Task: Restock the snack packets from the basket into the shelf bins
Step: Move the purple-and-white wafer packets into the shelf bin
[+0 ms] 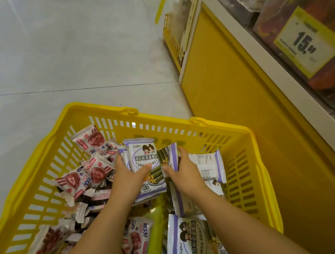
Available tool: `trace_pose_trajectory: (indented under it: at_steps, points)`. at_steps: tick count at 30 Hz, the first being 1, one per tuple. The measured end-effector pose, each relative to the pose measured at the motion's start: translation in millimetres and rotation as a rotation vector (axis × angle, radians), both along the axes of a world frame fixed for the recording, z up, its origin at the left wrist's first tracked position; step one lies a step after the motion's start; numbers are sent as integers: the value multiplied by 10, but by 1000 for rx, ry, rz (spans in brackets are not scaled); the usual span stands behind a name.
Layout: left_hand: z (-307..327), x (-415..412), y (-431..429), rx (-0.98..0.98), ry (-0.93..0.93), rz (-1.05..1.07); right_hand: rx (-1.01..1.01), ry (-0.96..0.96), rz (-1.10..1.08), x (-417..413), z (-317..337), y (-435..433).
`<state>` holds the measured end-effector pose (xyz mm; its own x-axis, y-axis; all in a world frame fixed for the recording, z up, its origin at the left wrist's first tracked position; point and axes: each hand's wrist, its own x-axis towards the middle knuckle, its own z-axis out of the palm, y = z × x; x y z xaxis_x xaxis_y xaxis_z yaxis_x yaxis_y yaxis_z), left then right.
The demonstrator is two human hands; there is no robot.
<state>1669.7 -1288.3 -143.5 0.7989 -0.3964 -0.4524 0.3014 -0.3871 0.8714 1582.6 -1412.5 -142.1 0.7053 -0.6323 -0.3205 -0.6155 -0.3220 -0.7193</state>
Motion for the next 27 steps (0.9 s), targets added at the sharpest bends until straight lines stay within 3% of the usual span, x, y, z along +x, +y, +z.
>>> trace_pose_trajectory:
  at_steps: [7, 16, 18, 23, 27]
  points:
    - [223, -51, -18, 32, 26, 35, -161, -6, 36, -47, 331, -38]
    - [1119, -344, 29, -167, 8, 7, -388, -15, -94, -575, 1835, -338]
    - [1416, -410, 20, -215, -22, 7, -396, -167, -175, -740, 2151, -246]
    - [2116, -642, 51, -391, -43, 35, -281, -782, -546, -1157, 2795, 156]
    - [2571, -922, 82, -544, -82, 31, -91, -910, -585, -1333, 3060, 483]
